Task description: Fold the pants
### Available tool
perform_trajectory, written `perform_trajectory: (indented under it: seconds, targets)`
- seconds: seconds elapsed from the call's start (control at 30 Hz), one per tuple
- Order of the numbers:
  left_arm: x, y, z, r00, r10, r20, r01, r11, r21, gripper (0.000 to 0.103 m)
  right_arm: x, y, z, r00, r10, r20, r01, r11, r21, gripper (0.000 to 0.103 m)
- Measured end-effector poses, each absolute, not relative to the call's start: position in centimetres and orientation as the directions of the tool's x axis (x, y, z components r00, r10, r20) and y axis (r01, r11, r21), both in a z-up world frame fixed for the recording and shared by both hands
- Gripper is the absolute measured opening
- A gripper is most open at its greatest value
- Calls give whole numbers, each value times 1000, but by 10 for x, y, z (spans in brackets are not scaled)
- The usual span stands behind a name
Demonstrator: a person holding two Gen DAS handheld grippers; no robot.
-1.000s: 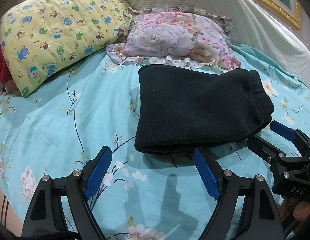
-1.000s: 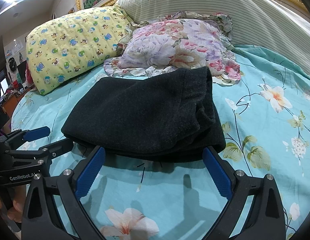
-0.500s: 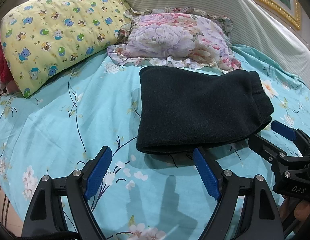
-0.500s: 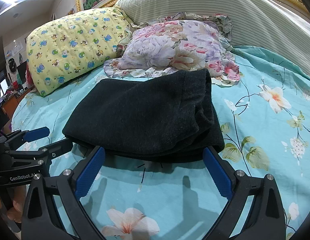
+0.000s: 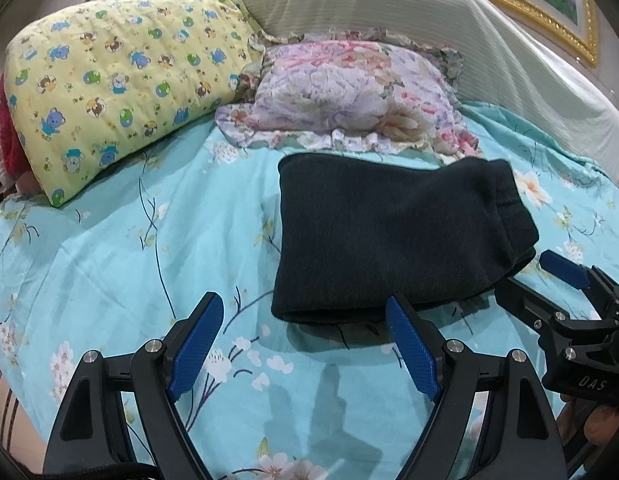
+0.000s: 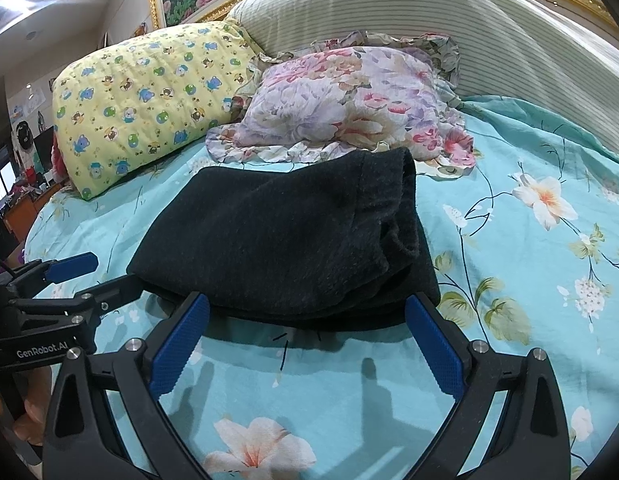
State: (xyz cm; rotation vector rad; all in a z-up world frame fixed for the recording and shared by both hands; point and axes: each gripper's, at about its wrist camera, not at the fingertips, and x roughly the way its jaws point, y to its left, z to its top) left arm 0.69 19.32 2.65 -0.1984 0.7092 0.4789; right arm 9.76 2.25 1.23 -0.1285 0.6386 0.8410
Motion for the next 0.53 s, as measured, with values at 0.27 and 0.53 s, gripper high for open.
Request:
perform_trajectory:
  seconds: [0.27, 0.53]
  targets:
    - [16, 200, 34, 674, 354, -648, -484, 875, -26, 84, 101, 20, 18, 503, 652, -567, -723, 677, 138, 98]
    - [25, 203, 34, 657, 351, -667, -492, 870, -27, 84, 105, 20, 24, 507, 659, -556, -723, 676, 141, 99]
